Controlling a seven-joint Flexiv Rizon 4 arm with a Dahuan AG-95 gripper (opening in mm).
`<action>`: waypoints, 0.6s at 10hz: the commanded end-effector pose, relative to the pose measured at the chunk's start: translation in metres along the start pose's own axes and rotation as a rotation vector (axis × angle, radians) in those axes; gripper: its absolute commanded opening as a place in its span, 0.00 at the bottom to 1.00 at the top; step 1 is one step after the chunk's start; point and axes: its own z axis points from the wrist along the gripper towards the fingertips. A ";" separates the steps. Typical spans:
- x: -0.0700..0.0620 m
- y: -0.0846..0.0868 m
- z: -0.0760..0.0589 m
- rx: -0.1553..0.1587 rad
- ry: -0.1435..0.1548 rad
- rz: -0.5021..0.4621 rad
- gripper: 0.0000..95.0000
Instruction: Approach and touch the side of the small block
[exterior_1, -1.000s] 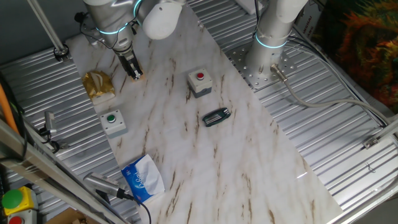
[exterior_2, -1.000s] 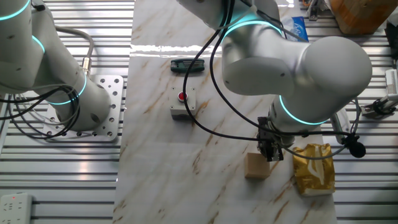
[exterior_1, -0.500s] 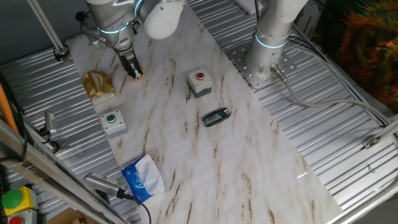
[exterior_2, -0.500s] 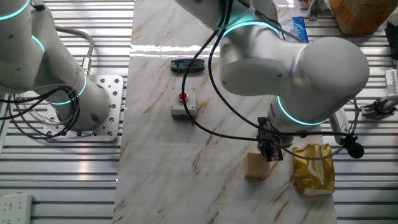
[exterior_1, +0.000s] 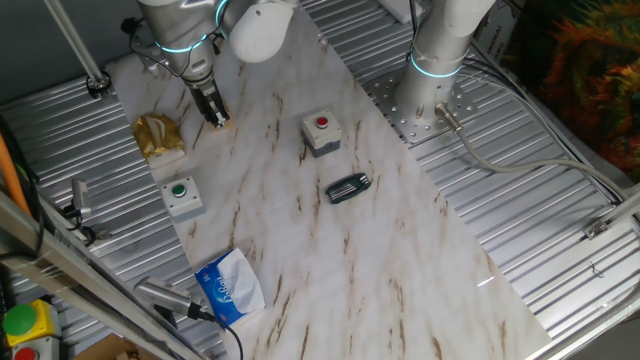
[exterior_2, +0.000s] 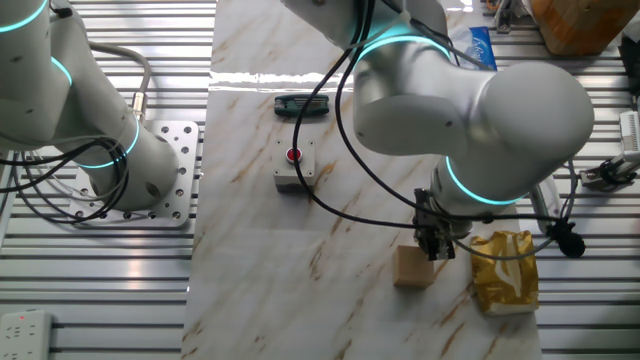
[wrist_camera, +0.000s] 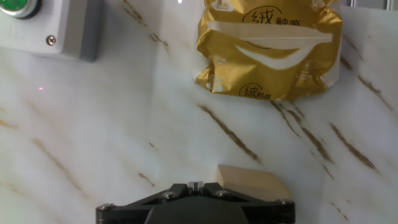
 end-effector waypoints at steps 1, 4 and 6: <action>0.000 0.000 0.000 -0.003 -0.002 0.021 0.00; 0.000 0.000 0.000 -0.005 0.005 0.049 0.00; 0.000 0.000 0.000 -0.003 0.006 0.068 0.00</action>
